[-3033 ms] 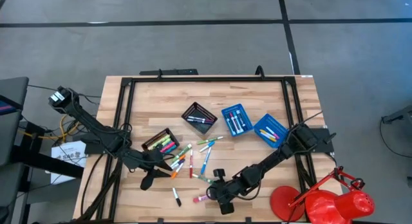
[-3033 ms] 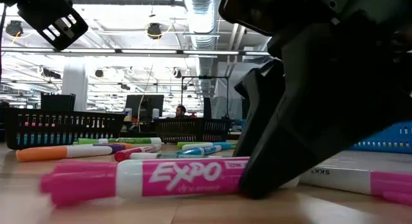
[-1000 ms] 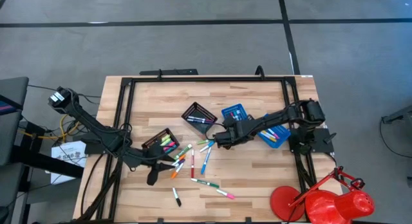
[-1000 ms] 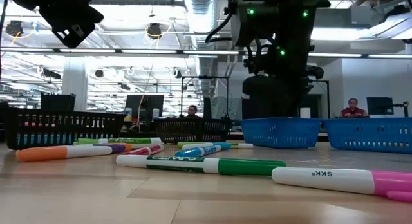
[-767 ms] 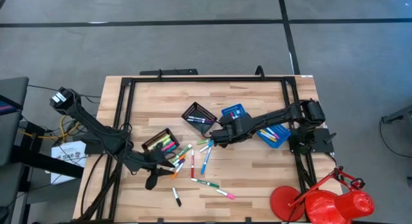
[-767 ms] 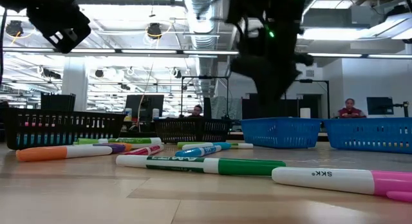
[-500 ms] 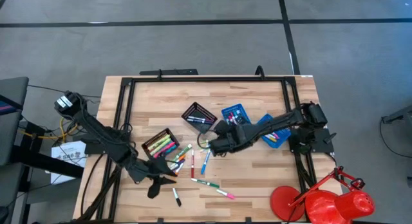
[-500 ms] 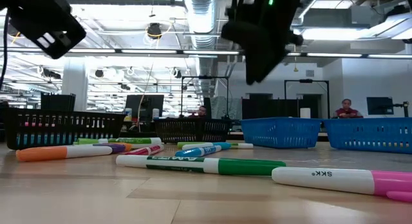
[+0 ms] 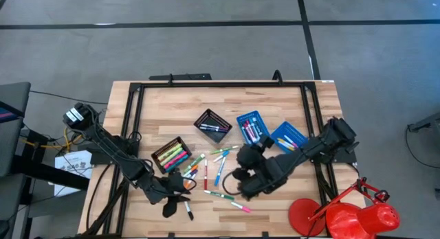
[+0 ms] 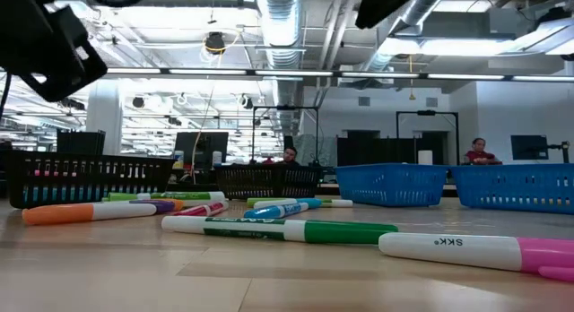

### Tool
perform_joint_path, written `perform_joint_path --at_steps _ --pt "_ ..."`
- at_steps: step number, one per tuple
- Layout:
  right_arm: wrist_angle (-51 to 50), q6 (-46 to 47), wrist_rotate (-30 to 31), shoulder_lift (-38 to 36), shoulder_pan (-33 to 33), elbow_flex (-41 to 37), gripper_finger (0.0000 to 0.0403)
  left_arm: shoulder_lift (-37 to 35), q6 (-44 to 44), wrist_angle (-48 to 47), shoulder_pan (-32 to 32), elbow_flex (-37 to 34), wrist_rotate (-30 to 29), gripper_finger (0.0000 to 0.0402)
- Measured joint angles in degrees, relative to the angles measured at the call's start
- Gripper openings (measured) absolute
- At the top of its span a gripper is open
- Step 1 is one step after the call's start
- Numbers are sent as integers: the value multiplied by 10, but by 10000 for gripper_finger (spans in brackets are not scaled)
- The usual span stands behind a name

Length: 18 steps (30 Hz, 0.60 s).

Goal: Pick & Place Markers
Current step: Put the bottom orange highlighter into the right blue bin

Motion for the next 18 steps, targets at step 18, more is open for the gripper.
perform_joint_path --at_steps 18 --pt "19 0 -22 0 -32 0 74 87 -57 28 -1 -70 -103 102"
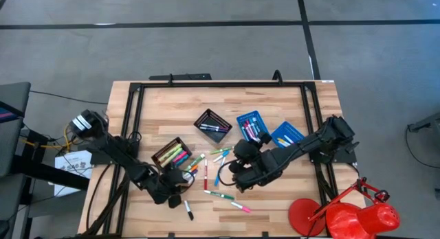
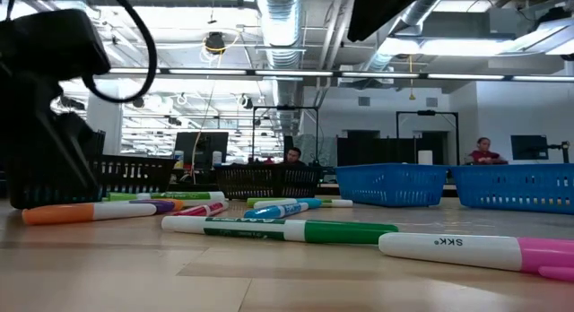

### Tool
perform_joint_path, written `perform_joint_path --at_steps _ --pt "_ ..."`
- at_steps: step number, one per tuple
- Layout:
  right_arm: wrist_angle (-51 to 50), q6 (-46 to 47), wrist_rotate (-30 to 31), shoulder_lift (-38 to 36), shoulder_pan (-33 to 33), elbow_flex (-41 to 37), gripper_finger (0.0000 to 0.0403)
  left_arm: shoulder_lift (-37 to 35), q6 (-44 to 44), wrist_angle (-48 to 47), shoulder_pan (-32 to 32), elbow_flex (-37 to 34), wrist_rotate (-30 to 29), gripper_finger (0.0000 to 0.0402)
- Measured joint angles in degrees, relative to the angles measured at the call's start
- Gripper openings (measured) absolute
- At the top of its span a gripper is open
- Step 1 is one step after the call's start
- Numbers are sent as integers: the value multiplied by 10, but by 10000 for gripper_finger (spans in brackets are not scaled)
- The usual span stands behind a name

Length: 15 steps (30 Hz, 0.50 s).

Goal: Pick & Place Markers
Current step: Put the bottom orange highlighter into the right blue bin

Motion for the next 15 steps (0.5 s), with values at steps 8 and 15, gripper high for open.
perform_joint_path --at_steps 8,15 --pt "12 0 -9 0 -3 0 74 52 -3 7 1 12 -26 100" --pt "12 0 -14 0 -3 0 74 57 -1 9 11 13 -25 87"
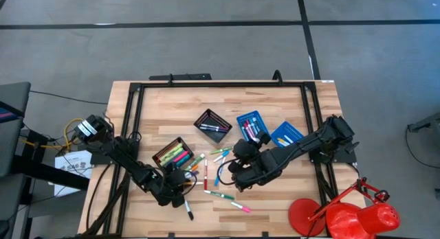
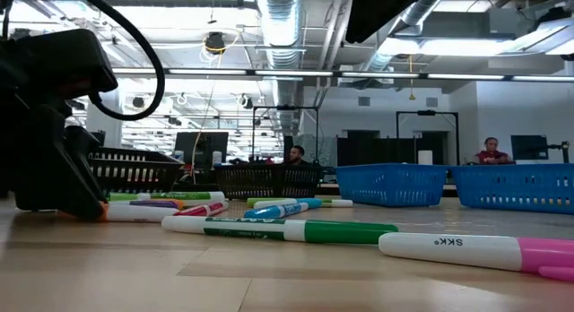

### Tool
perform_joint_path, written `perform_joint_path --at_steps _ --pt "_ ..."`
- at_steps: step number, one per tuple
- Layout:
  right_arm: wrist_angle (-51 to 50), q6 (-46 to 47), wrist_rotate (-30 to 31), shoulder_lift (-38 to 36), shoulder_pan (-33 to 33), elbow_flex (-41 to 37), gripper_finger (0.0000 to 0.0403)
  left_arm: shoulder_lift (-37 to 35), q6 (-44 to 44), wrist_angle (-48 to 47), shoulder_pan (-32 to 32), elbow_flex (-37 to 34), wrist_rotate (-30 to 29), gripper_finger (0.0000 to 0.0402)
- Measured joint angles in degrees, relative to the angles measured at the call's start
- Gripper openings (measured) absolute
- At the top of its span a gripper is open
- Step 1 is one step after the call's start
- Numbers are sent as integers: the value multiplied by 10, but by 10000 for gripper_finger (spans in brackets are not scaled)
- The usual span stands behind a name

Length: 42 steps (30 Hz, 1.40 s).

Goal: Pick & Place Markers
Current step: Put the bottom orange highlighter into the right blue bin

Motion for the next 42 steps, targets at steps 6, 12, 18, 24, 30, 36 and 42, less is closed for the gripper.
perform_joint_path --at_steps 6,12,18,24,30,36,42 --pt "0 0 0 0 0 0 74 0 1 -1 0 0 -5 36" --pt "0 0 0 0 0 0 74 -29 -1 -12 1 4 5 40" --pt "0 0 0 0 0 0 74 -132 58 -7 4 12 -36 40" --pt "0 0 -9 0 0 0 74 -235 206 -5 56 12 -75 43" --pt "-3 -5 -67 0 9 0 74 -279 307 -9 121 11 -59 41" --pt "-1 -37 -58 0 26 0 74 -282 352 -10 197 11 10 45" --pt "-2 -68 -57 0 34 0 74 -282 407 -11 265 11 76 45"
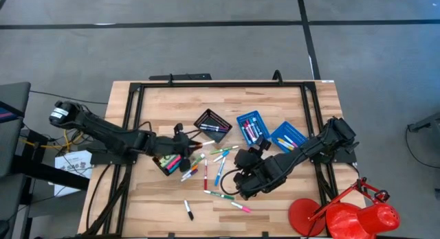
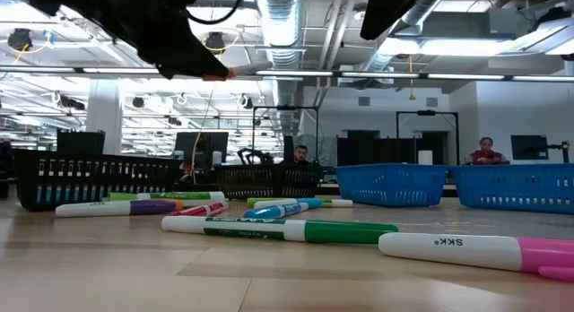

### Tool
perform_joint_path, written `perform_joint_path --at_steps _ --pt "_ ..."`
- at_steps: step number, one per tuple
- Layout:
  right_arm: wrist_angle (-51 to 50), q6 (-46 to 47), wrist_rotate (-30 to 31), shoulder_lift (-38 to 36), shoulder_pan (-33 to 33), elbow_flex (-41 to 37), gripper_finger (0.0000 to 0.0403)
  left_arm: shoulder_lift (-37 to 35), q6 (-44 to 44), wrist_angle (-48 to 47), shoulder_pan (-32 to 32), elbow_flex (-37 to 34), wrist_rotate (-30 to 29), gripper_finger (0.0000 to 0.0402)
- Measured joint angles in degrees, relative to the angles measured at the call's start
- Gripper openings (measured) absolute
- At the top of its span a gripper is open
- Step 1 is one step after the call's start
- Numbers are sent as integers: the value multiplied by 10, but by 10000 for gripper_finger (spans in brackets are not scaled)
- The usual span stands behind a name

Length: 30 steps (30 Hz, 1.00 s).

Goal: Pick & Place Markers
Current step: Put the bottom orange highlighter into the right blue bin

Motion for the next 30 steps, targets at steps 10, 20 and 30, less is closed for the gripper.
perform_joint_path --at_steps 10,20,30 --pt "-62 -173 95 -1 -80 0 74 -3 80 1 89 0 44 45" --pt "-70 -159 -113 -25 -187 -26 74 -4 131 2 128 0 69 46" --pt "-29 -175 -6 -114 -24 -60 74 -4 145 3 123 0 126 46"
